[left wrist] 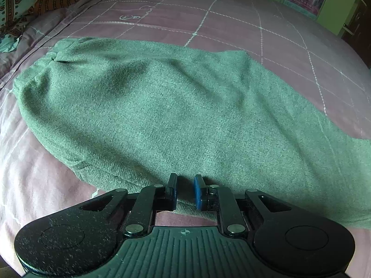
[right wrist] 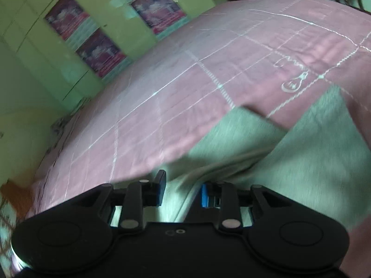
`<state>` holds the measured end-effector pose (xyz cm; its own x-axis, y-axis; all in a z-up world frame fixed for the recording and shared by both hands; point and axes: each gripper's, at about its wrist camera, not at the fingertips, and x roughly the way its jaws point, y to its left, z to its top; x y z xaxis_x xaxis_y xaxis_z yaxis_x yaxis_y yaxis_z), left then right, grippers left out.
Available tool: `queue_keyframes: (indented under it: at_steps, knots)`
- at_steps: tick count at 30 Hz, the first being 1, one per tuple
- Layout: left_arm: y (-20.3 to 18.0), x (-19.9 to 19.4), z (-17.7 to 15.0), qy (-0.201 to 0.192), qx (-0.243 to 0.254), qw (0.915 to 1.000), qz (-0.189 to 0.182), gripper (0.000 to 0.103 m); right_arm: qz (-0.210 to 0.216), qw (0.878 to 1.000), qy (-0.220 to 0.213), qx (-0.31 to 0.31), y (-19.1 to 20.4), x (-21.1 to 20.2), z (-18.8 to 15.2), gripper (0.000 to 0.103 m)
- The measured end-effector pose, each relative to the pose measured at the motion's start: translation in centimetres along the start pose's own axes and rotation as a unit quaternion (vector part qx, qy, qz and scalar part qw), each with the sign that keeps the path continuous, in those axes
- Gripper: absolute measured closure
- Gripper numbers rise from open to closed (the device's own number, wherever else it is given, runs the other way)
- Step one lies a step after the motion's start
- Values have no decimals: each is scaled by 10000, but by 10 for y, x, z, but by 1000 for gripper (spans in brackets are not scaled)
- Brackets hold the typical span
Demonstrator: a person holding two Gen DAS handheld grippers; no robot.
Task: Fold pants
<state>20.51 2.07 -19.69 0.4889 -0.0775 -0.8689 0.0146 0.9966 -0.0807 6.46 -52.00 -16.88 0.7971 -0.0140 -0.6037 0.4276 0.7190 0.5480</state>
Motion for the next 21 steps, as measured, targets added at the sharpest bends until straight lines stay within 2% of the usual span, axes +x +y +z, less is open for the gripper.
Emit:
queue_keyframes:
  at_steps: [3, 4, 5, 6, 7, 9, 11, 13, 15, 17, 19, 21]
  knots:
    - [-1, -1, -1, -13, 38, 10000, 36, 87, -288, 9992, 105, 253, -18, 27, 19, 71]
    - [-2, -1, -1, -13, 56, 10000, 55, 87, -344, 9985, 182, 390, -26, 35, 22, 75]
    - [-2, -1, -1, -11, 67, 10000, 71, 87, -432, 9976, 241, 486, -31, 44, 25, 85]
    - [-3, 0, -1, -7, 72, 9999, 83, 87, -544, 9973, 211, 453, -30, 47, 27, 88]
    - [-3, 0, -1, -3, 75, 9999, 91, 87, -545, 9981, 84, 278, -24, 44, 30, 91]
    - [-4, 0, 0, -3, 93, 9999, 93, 87, -459, 9970, -482, -399, 4, 19, 36, 93]
    - [-4, 1, 0, -9, 101, 9999, 85, 87, -304, 9875, -1030, -1155, 33, -15, 36, 94]
    - [-3, 1, -1, -25, 90, 9999, 76, 87, -140, 9816, -1310, -1384, 38, -43, 31, 94]
    - [-3, 0, -1, -46, 114, 9999, 78, 87, -236, 9834, -1226, -1314, 22, -58, 19, 94]
    - [-3, 0, -2, -62, 130, 9999, 76, 87, -588, 9862, -937, -1234, -7, -54, 3, 94]
    - [-4, -1, -3, -68, 182, 9998, 88, 87, -875, 9918, -547, -749, -46, -45, -15, 94]
    - [-5, -1, -3, -58, 196, 9997, 99, 87, -1248, 9910, -278, -408, -76, -38, -29, 94]
